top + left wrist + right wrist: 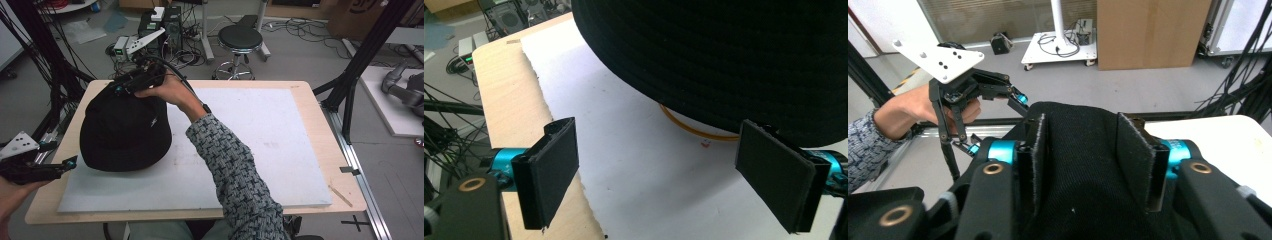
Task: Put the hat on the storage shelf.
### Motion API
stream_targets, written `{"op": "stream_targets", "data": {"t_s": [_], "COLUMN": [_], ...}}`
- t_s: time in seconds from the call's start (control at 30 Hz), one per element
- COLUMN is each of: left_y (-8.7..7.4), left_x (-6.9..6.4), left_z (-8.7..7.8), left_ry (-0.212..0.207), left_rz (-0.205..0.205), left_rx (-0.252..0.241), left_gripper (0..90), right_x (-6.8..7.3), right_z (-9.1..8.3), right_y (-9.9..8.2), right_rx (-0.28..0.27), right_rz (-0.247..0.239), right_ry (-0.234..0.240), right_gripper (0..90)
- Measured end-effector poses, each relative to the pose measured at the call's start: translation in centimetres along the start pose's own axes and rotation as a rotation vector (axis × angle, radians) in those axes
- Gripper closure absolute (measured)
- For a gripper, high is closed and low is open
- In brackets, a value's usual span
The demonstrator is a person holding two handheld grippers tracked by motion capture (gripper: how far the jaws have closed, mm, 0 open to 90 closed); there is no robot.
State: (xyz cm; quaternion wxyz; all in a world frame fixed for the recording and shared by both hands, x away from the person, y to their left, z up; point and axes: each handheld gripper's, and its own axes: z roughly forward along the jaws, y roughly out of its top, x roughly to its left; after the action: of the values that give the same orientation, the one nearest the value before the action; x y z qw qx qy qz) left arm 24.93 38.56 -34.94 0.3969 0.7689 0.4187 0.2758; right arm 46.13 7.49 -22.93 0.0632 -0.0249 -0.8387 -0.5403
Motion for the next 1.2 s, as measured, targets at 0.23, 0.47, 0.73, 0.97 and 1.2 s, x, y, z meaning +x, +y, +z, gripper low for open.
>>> {"op": "stream_targets", "data": {"t_s": [0.23,0.47,0.73,0.97,1.2], "left_y": [0.1,0.3,0.4,0.5,0.5], "left_x": [0.0,-0.2,-0.5,-0.6,-0.7], "left_z": [-0.2,-0.1,0.4,0.8,1.1], "left_ry": [0.000,-0.009,-0.019,-0.025,-0.027], "left_rz": [0.002,0.003,0.012,0.009,0.014], "left_rx": [-0.007,-0.016,-0.007,-0.004,0.004], "left_gripper": [17.8,17.8,17.8,17.8,17.8], "right_x": [0.1,0.0,0.0,-0.2,-0.1], "right_z": [-0.5,-2.6,-6.1,-10.7,-14.0], "right_y": [0.1,-0.3,-1.4,-3.5,-4.9], "right_rx": [-0.007,-0.032,-0.027,-0.044,-0.050], "right_rz": [0.013,0.029,0.033,0.069,0.083], "right_ry": [-0.045,-0.087,-0.159,-0.242,-0.326], "right_gripper": [40.1,32.2,30.6,28.4,26.4]}}
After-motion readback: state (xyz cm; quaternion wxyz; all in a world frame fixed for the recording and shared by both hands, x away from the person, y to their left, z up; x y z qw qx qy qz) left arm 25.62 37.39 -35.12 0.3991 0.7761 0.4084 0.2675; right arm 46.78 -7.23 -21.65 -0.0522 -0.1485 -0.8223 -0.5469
